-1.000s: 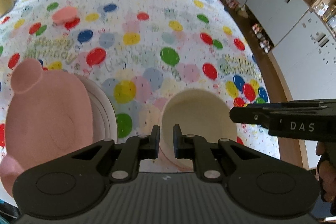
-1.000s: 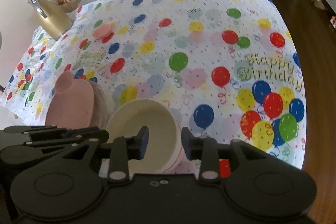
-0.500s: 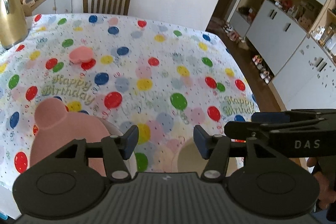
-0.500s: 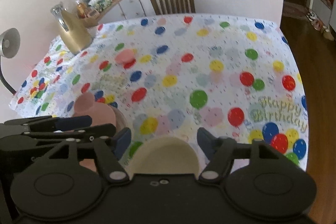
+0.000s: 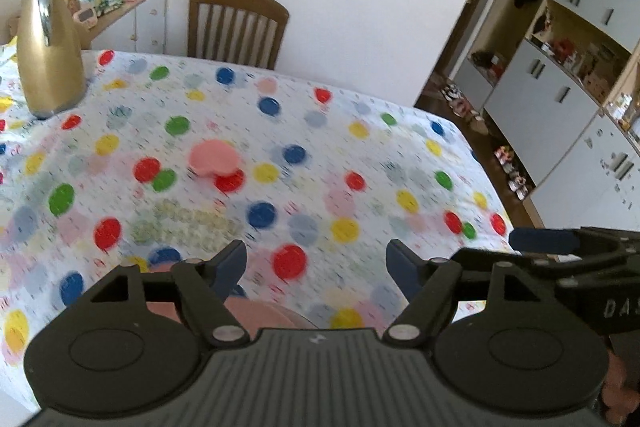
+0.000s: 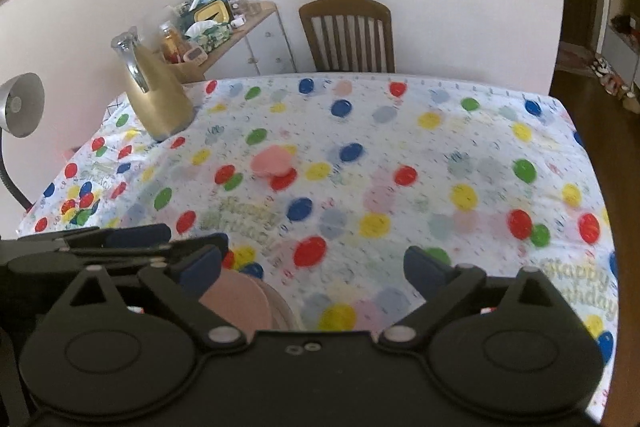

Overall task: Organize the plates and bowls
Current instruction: 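Open the left tool and move both tools to the pink heart dish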

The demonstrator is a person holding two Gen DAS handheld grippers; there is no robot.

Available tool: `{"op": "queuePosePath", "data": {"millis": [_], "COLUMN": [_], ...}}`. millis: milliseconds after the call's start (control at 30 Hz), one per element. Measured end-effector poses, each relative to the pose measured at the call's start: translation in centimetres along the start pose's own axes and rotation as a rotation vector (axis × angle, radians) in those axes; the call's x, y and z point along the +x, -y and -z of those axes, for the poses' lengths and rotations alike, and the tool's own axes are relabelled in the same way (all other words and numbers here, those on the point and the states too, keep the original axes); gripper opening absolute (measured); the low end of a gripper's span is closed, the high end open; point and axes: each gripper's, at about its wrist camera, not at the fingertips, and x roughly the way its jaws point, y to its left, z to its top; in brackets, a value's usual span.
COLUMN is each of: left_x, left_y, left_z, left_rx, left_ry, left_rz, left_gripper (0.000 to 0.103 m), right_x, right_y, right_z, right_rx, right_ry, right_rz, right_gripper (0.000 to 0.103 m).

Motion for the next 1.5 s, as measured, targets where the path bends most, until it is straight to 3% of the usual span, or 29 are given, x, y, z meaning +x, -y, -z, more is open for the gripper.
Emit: {"op": "queuePosePath", "data": {"millis": [367, 633, 867, 1267, 1467, 1500], "left_x": [3.8, 8.2, 12.5, 18.7, 20.9, 21.1], "left_y": [-7.6, -11.9, -15.0, -18.2, -18.6, -18.7], "left_z": [-4.7, -6.9, -8.4, -10.0, -10.0, -9.9], "left_rx": [-0.028, -0.054, -0.097, -0.203, -0.215, -0.213], "left_ry": [0.004, -0.051, -0.101, -0.158, -0.171, -0.172], "left_rz": [-0.028, -0.042, -0.062, -0.066, -0.043, -0.038], "left_gripper": [0.077, 0.077, 0.077, 0.076, 0.075, 0.070], "right_x": [6.8, 12.4, 16.7, 24.1, 27.1, 27.7], "right_y": [-3.4, -2.9, -1.5, -0.4, -0.8, -0.8], "right_z": [-3.6, -5.3, -7.2, -9.6, -10.2, -10.2], "right_rx": [0.066, 0.179, 0.229, 0.275, 0.277, 0.279], "right_ry": [-0.049, -0.136, -0.150, -0.233, -0.250, -0.254], "right_rz": [-0.021, -0.009, 0.036, 0.022, 0.020, 0.018], "right_gripper": [0.098, 0.097, 0.093, 0.081, 0.066, 0.061]}}
